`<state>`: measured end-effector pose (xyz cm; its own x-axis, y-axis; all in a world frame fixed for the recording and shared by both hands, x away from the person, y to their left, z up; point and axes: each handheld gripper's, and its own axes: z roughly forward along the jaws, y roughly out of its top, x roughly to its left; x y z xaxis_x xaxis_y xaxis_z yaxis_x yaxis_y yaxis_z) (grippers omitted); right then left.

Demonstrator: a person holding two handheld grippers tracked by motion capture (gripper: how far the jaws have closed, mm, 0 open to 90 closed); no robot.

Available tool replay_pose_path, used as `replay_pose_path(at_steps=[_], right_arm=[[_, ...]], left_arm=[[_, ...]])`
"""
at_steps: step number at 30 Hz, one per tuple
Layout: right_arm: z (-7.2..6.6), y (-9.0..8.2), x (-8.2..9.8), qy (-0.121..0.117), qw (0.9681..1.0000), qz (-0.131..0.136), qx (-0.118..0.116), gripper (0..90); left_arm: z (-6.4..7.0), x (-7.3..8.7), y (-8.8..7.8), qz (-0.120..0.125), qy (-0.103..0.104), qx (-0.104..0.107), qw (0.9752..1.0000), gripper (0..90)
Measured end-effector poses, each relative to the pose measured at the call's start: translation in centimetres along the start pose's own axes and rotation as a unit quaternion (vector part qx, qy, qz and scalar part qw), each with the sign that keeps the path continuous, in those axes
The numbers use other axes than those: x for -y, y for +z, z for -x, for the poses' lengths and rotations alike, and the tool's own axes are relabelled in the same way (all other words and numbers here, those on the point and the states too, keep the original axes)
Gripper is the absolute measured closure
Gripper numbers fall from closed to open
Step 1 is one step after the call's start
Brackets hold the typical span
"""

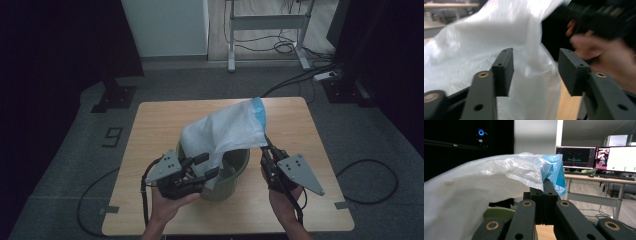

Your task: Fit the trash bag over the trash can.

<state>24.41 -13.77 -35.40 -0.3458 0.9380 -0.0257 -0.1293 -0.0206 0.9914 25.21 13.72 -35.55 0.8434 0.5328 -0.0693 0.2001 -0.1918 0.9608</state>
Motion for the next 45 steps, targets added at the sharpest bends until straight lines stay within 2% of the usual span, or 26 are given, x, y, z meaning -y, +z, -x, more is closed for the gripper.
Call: replay_pose_path(at_steps=[2,4,6,8,12,15,17,18,20,24,27,29,31,35,40,43,45], right_arm=[[-0.1,-0.1,-0.4,-0.002,1.0000,0.006,-0.002,88.4],[-0.1,-0.3,-0.8,-0.004,0.9999,0.011,-0.003,88.4],[-0.1,-0.4,-1.1,-0.006,0.9998,0.017,-0.004,88.5],[-0.1,-0.5,-1.6,-0.008,0.9997,0.024,-0.008,88.5],[-0.3,-0.5,-2.2,-0.012,0.9993,0.032,-0.015,88.6],[-0.8,-0.2,-2.6,-0.014,0.9989,0.036,-0.027,88.6],[-1.1,-0.1,-2.7,-0.014,0.9986,0.039,-0.033,88.6],[-1.3,-0.1,-2.6,-0.015,0.9985,0.039,-0.036,88.6],[-1.6,0.1,-2.2,-0.021,0.9983,0.033,-0.044,88.6],[-2.0,0.4,-1.0,-0.023,0.9982,0.013,-0.054,88.6],[-2.4,0.5,-0.4,-0.028,0.9977,0.006,-0.061,88.6],[-2.6,0.6,-0.2,-0.033,0.9975,0.001,-0.062,88.7],[-2.6,0.7,-0.1,-0.036,0.9976,0.000,-0.060,88.7],[-2.7,1.0,0.0,-0.041,0.9973,-0.003,-0.062,88.7],[-2.9,1.0,0.1,-0.050,0.9966,-0.003,-0.066,88.7],[-3.1,1.0,0.1,-0.056,0.9960,-0.003,-0.070,88.7],[-3.3,0.9,0.0,-0.064,0.9951,-0.001,-0.075,88.7]], left_arm=[[0.0,0.5,0.7,-0.014,0.006,-0.017,0.9997,58.1],[-0.1,0.7,1.1,-0.019,0.012,-0.022,0.9995,67.9],[-0.3,0.8,1.6,-0.024,0.018,-0.038,0.9988,74.6],[-0.8,0.7,2.2,-0.017,0.011,-0.039,0.9990,79.6],[-1.3,0.3,3.1,0.000,0.009,-0.052,0.9986,82.7],[-1.9,0.2,3.9,0.005,-0.004,-0.059,0.9982,82.5],[-2.1,0.3,4.1,0.000,-0.011,-0.060,0.9982,78.3],[-2.0,0.6,3.7,0.002,-0.016,-0.068,0.9976,74.2],[-2.0,0.8,3.1,0.001,-0.026,-0.063,0.9977,62.6],[-1.9,1.2,0.9,-0.008,-0.037,-0.027,0.9989,38.3],[-1.9,1.4,-0.7,0.002,-0.050,0.002,0.9987,30.8],[-1.9,1.3,-1.7,0.009,-0.052,0.010,0.9986,26.4],[-1.9,1.1,-2.6,0.022,-0.053,0.010,0.9983,25.8],[-2.3,0.1,-3.5,0.035,-0.053,-0.010,0.9980,25.9],[-2.8,-1.1,-3.1,0.062,-0.068,-0.025,0.9955,25.9],[-2.8,-2.2,-2.6,0.069,-0.064,-0.029,0.9951,25.2],[-3.1,-2.7,-2.3,0.070,-0.069,-0.022,0.9949,25.0]])
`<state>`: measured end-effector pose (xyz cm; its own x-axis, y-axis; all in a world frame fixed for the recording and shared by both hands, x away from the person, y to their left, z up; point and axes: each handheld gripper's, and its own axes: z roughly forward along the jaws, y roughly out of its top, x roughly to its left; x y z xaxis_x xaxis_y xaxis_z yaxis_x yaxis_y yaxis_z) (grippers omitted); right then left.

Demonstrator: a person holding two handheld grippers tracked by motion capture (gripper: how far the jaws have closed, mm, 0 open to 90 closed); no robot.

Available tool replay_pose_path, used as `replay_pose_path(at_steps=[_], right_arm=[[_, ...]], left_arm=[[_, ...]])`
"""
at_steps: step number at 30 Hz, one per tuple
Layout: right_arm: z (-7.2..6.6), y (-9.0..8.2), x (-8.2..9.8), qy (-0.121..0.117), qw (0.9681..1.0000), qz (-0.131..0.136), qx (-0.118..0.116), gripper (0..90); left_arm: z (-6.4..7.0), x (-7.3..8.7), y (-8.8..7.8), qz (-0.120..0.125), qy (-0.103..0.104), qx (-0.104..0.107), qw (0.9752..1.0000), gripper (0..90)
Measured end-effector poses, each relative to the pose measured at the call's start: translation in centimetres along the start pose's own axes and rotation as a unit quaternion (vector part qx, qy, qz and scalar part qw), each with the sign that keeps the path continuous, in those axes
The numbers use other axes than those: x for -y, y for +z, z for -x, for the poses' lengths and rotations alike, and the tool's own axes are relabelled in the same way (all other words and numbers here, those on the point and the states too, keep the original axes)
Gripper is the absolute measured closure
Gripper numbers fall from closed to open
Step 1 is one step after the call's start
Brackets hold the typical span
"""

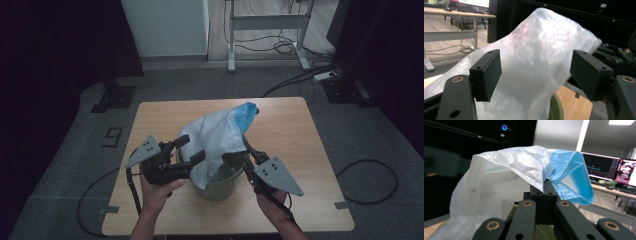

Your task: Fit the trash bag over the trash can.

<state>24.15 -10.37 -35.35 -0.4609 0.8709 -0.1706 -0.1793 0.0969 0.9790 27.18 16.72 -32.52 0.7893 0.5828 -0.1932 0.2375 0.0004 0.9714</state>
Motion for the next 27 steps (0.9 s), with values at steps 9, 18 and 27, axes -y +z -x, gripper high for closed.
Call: replay_pose_path(at_steps=[9,18,27], right_arm=[[-1.7,0.1,-0.7,-0.038,0.9985,0.009,-0.037,88.7],[-3.2,0.6,-0.3,-0.064,0.9968,-0.009,-0.047,88.7],[-3.1,1.2,-0.1,-0.073,0.9961,-0.024,-0.043,88.7]], left_arm=[[-0.5,-1.1,0.9,0.012,-0.032,0.035,0.9988,23.8],[-0.2,-2.2,-0.1,0.017,-0.028,-0.011,0.9994,23.7],[0.6,-3.6,0.9,0.002,-0.015,-0.040,0.9991,23.8]])
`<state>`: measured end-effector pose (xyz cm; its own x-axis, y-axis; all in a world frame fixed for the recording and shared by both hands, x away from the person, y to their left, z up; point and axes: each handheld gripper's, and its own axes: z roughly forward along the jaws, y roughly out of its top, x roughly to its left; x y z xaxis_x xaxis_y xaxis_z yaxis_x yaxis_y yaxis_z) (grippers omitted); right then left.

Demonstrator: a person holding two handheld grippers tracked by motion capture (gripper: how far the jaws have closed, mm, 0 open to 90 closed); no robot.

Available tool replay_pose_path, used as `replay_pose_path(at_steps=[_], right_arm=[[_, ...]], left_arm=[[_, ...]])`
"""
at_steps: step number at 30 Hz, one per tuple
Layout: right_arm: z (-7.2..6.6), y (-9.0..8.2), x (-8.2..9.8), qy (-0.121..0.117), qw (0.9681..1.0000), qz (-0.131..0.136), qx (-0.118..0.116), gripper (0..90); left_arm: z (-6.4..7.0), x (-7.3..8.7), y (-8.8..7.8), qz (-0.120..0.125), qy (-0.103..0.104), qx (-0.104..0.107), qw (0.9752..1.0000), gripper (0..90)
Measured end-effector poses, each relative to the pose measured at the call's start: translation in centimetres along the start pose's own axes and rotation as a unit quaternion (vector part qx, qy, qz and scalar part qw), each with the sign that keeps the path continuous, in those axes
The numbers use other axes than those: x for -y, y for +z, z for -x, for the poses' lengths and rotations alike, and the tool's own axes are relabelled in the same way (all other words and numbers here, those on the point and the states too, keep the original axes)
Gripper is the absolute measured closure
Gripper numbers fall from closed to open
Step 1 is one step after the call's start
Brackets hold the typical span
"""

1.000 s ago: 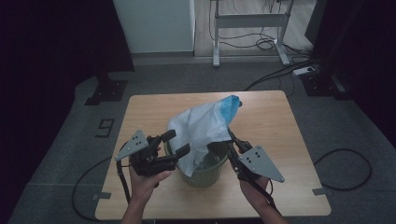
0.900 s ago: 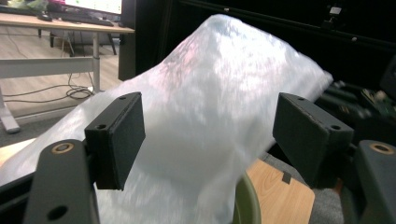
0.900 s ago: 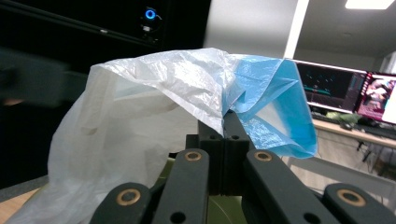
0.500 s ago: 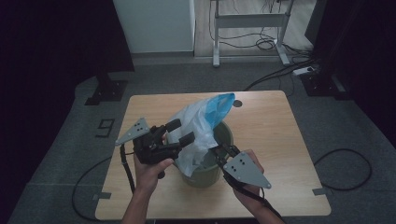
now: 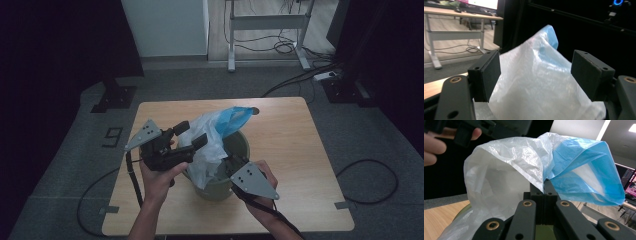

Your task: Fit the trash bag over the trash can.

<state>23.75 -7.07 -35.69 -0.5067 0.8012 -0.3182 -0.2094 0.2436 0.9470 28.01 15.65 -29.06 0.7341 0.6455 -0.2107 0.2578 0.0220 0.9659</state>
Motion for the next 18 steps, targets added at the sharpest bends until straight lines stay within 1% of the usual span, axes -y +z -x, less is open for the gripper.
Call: replay_pose_path(at_steps=[3,5,6,7,9,11,14,18], right_arm=[[-0.1,0.1,0.0,-0.002,1.0000,-0.001,0.000,88.7],[-0.1,0.2,-0.1,-0.003,1.0000,-0.002,0.000,88.7],[-0.2,0.2,-0.1,-0.002,1.0000,-0.001,-0.001,88.7],[-0.2,0.2,-0.2,-0.001,1.0000,-0.001,-0.001,88.7],[-0.3,0.2,-0.2,-0.002,1.0000,0.000,-0.001,88.7],[-0.3,0.2,-0.3,-0.005,1.0000,0.001,-0.002,88.7],[-0.3,0.1,-0.3,-0.009,1.0000,0.002,-0.002,88.7],[-0.3,0.1,-0.2,-0.011,0.9999,0.000,-0.002,88.7]], left_arm=[[0.3,-1.0,0.6,-0.008,0.003,-0.003,1.0000,23.9],[0.4,-1.6,1.4,-0.026,0.007,-0.006,0.9996,23.6],[0.5,-1.9,1.8,-0.036,0.011,-0.012,0.9992,24.0],[0.5,-1.9,2.1,-0.045,0.015,-0.015,0.9988,26.2],[0.5,-1.8,2.5,-0.052,0.019,-0.019,0.9983,30.5],[0.3,-1.3,2.7,-0.059,0.022,-0.013,0.9979,41.6],[0.2,-0.5,2.8,-0.053,0.024,0.000,0.9983,59.6],[0.2,0.0,2.6,-0.048,0.041,0.015,0.9979,78.3]])
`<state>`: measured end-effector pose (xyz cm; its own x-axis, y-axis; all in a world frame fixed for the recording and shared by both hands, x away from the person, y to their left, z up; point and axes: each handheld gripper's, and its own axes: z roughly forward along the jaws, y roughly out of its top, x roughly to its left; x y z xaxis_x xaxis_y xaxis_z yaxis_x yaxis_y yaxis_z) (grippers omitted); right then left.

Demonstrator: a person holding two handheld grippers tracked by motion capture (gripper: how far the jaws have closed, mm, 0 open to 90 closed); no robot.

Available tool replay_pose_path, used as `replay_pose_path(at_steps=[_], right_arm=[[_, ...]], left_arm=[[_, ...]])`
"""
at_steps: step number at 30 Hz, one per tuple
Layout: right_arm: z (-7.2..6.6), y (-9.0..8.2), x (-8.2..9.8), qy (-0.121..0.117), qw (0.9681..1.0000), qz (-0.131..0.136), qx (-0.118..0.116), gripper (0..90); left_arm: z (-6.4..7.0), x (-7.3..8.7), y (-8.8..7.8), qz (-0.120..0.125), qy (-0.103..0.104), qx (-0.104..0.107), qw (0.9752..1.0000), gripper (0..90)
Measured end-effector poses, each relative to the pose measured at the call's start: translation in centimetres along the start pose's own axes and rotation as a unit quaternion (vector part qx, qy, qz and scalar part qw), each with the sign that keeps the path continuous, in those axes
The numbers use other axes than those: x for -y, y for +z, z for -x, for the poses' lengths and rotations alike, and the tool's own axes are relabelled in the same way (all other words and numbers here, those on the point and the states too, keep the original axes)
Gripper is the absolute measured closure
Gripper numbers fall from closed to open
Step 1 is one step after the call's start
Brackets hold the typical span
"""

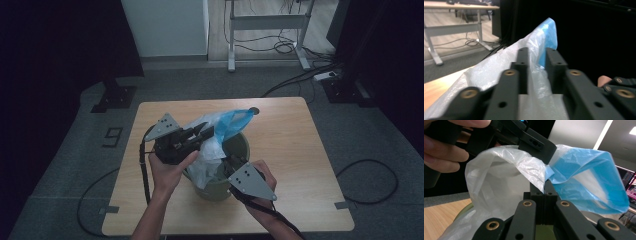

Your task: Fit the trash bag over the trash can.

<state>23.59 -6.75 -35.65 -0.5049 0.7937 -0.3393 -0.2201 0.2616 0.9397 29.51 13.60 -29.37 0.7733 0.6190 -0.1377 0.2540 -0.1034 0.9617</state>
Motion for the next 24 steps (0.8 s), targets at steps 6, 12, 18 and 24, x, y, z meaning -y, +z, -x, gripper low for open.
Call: replay_pose_path(at_steps=[6,12,18,24], right_arm=[[-0.1,-0.2,0.1,0.005,0.9999,0.007,-0.008,79.0],[0.6,-1.9,0.4,0.035,0.9987,0.027,-0.023,61.8],[2.9,-3.5,0.6,0.075,0.9964,0.039,-0.012,59.3],[4.4,-2.6,0.3,0.096,0.9948,0.031,-0.009,60.0]], left_arm=[[0.1,0.1,-0.7,0.033,0.017,-0.001,0.9993,89.8],[-0.9,0.9,-2.0,0.061,-0.009,0.014,0.9980,90.0],[-1.1,1.9,-2.2,0.063,-0.020,0.023,0.9975,90.0],[-0.9,2.2,-1.9,0.061,-0.019,0.031,0.9974,90.0]])
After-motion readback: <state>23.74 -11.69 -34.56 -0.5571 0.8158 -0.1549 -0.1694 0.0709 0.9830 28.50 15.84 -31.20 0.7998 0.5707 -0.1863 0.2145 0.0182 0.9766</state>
